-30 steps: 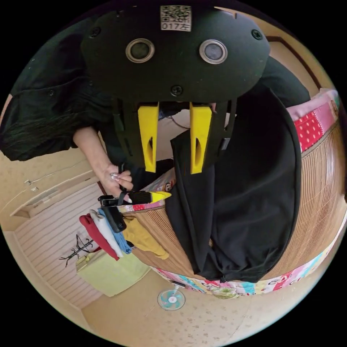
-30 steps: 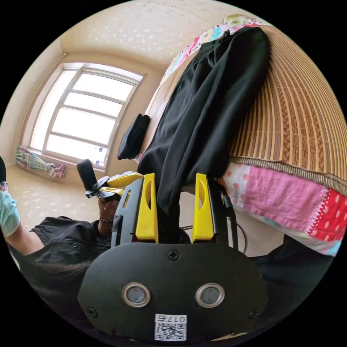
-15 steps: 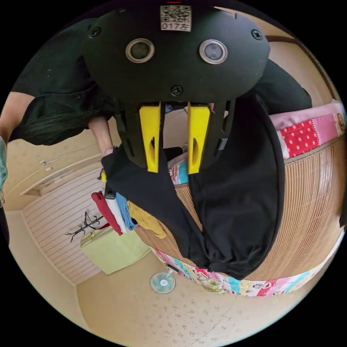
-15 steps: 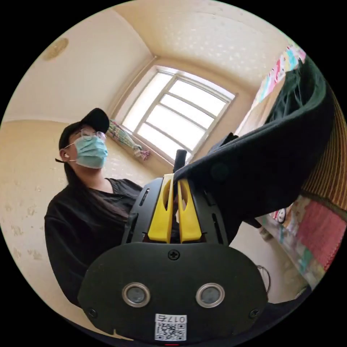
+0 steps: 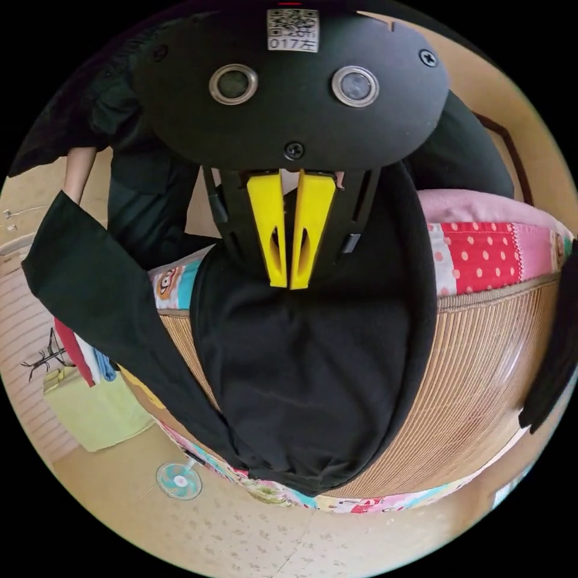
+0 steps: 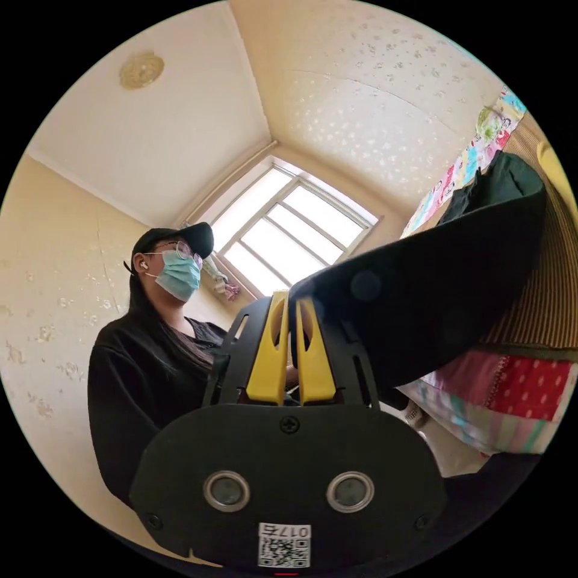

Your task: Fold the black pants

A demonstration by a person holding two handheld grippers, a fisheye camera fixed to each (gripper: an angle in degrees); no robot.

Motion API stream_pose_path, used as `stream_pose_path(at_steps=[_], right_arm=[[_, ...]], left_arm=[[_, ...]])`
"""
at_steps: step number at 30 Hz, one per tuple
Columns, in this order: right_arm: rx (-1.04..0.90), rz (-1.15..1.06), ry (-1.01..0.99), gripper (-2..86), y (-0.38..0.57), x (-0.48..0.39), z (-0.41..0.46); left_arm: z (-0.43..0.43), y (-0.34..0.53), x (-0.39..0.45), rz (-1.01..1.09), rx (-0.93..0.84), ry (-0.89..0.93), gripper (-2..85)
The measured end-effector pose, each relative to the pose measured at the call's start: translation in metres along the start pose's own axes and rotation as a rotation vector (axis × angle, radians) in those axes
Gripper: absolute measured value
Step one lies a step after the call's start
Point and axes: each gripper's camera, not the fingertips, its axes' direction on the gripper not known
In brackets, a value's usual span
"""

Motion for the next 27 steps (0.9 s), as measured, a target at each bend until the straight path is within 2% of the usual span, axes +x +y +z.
stream_pose_path(at_steps=[2, 4, 5, 7, 9, 13, 16, 20, 22, 24, 25, 27], right_arm=[[0.058, 0.003, -0.074, 1.5, -0.001, 0.008, 0.004], [0.063, 0.006, -0.130, 1.6, -0.008, 0.008, 0.015], [0.041, 0.006, -0.125, 1.6, -0.011, 0.005, 0.019], [-0.127, -0.015, -0.017, 1.5, -0.023, -0.015, 0.044], [-0.301, -0.022, 0.092, 1.5, -0.029, -0.030, 0.072], [-0.677, 0.005, 0.217, 1.6, -0.033, -0.025, 0.163], [-0.857, -0.023, 0.214, 1.6, -0.024, 0.000, 0.233], [-0.971, 0.060, 0.170, 2.1, -0.010, 0.041, 0.294], [-1.026, 0.109, 0.143, 2.7, -0.001, 0.060, 0.321], [-1.113, 0.183, 0.120, 3.5, 0.005, 0.074, 0.333], [-1.183, 0.232, 0.078, 4.5, 0.004, 0.080, 0.334], [-1.204, 0.251, 0.003, 6.4, -0.017, 0.084, 0.325]], left_arm=[[-0.006, -0.003, 0.015, 0.116, -0.044, 0.033, -0.5], [-0.013, 0.000, 0.020, 0.213, -0.072, 0.535, -0.6], [-0.014, 0.002, 0.017, 0.191, -0.079, 0.591, -0.7], [-0.030, 0.013, 0.003, 0.075, -0.037, 0.457, -0.4], [-0.055, 0.021, -0.006, 0.032, 0.042, 0.421, 0.5], [-0.100, 0.007, -0.002, 0.075, 0.120, 0.794, 13.1], [-0.097, -0.023, -0.001, -0.023, 0.108, 0.922, 16.9], [-0.072, -0.065, 0.023, 0.043, -0.037, 0.888, 17.2], [-0.054, -0.075, 0.042, 0.085, -0.111, 0.812, 11.2], [-0.046, -0.073, 0.048, 0.098, -0.129, 0.717, 5.9], [-0.047, -0.068, 0.047, 0.106, -0.106, 0.676, 4.7], [-0.049, -0.060, 0.044, 0.094, -0.080, 0.632, 4.1]])
